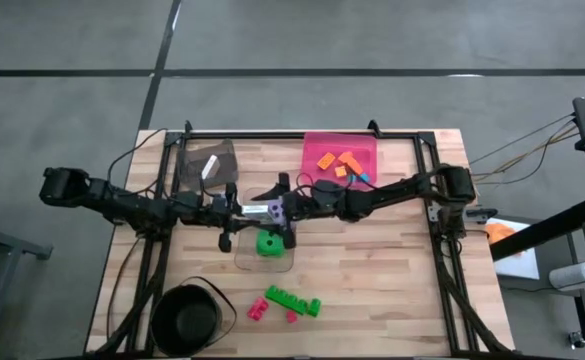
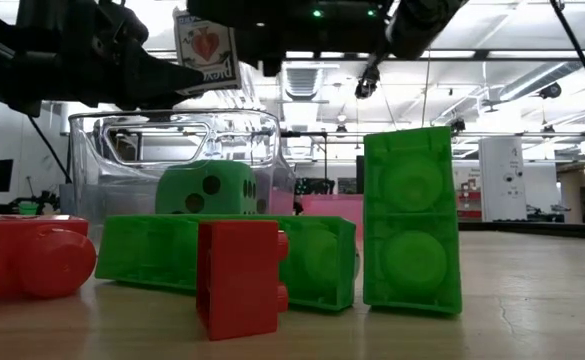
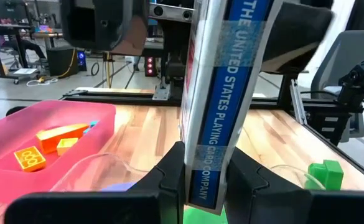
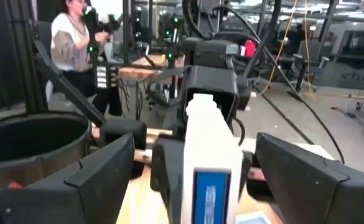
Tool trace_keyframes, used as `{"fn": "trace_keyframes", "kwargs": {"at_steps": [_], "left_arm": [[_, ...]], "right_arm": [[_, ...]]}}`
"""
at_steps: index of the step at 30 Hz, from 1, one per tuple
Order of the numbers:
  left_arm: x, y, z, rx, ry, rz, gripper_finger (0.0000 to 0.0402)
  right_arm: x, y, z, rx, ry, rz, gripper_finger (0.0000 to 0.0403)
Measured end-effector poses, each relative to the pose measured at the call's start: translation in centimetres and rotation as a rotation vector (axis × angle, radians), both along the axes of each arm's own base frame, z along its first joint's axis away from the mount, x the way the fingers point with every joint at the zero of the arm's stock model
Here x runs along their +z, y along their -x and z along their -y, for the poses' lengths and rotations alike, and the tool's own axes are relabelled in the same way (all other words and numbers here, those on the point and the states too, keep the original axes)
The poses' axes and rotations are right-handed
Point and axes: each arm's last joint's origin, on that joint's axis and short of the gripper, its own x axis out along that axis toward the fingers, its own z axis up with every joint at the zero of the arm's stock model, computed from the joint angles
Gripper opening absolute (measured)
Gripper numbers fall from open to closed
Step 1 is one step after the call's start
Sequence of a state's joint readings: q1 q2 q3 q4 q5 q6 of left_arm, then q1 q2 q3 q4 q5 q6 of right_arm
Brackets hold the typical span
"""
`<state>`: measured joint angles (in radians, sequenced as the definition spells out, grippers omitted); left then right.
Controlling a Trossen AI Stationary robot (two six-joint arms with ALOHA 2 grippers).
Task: Pick & Place Toys
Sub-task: Put the white deck of cards into the black bin
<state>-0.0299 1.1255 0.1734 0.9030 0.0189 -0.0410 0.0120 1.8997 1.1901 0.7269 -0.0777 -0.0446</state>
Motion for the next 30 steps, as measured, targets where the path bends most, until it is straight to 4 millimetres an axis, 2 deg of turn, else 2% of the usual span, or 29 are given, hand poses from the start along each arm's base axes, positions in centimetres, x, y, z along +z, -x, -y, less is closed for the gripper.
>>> {"fn": "trace_keyframes", "kwargs": {"at_steps": [6,12,19,24,27,30], "left_arm": [[-0.1,0.0,0.0,0.0,-0.005,-0.015,0.0063],[0.0,0.3,0.0,0.0,-0.009,-0.024,0.0063],[0.5,0.9,-0.2,0.016,-0.029,-0.034,0.0063],[0.9,1.5,-1.0,0.077,-0.038,-0.052,0.0063],[1.1,2.0,-1.8,0.137,-0.035,-0.058,0.0063],[1.4,2.6,-2.6,0.192,-0.019,-0.061,0.0063]], "right_arm": [[-0.6,2.9,0.0,-0.001,0.002,0.002,0.0336],[-1.4,7.8,0.0,-0.005,-0.02,0.084,0.0336],[-4.9,14.0,-1.2,-0.026,-0.112,0.048,0.0336],[-6.4,17.8,-2.6,-0.06,-0.136,0.128,0.0336],[-6.8,19.3,-3.0,-0.059,-0.14,0.192,0.0336],[-7.0,19.8,-3.1,-0.056,-0.141,0.207,0.0336]]}}
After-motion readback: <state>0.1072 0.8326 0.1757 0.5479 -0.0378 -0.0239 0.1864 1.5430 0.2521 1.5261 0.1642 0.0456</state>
